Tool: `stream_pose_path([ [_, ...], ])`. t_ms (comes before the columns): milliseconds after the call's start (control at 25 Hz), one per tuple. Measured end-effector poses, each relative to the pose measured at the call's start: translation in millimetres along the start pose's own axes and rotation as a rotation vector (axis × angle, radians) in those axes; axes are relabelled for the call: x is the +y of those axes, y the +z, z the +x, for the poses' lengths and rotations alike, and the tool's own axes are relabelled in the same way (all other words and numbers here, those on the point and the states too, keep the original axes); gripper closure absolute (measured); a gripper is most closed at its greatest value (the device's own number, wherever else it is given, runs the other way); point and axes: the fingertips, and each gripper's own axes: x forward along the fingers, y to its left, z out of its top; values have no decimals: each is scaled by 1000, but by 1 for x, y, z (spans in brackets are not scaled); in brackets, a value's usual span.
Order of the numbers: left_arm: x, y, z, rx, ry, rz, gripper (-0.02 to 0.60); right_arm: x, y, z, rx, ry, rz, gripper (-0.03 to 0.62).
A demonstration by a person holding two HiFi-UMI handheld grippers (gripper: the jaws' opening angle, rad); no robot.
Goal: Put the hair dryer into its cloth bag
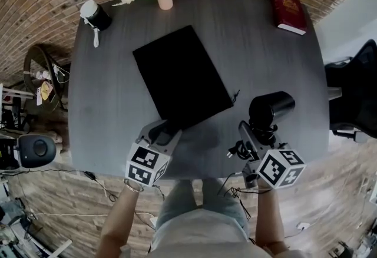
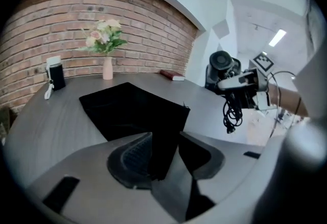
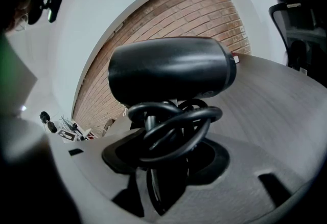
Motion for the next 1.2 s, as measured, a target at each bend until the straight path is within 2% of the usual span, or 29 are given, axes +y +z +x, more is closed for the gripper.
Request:
stream_pose_path([
  [160, -10, -8, 7, 82, -93, 174, 407, -3, -2, -3, -8, -13, 13, 361],
  [320, -12, -9, 14, 138, -123, 271, 405, -7, -7, -9, -15, -31, 31, 361],
  [520, -23, -18, 25, 218, -172, 428, 405, -13, -13, -18, -25, -62, 38, 361],
  [880, -36, -25, 51, 298, -190, 572, 405, -29, -25, -36, -44, -116, 81, 361],
  [1200, -35, -33, 66, 359, -207, 587, 411, -46, -35, -46, -55, -153, 123, 361],
])
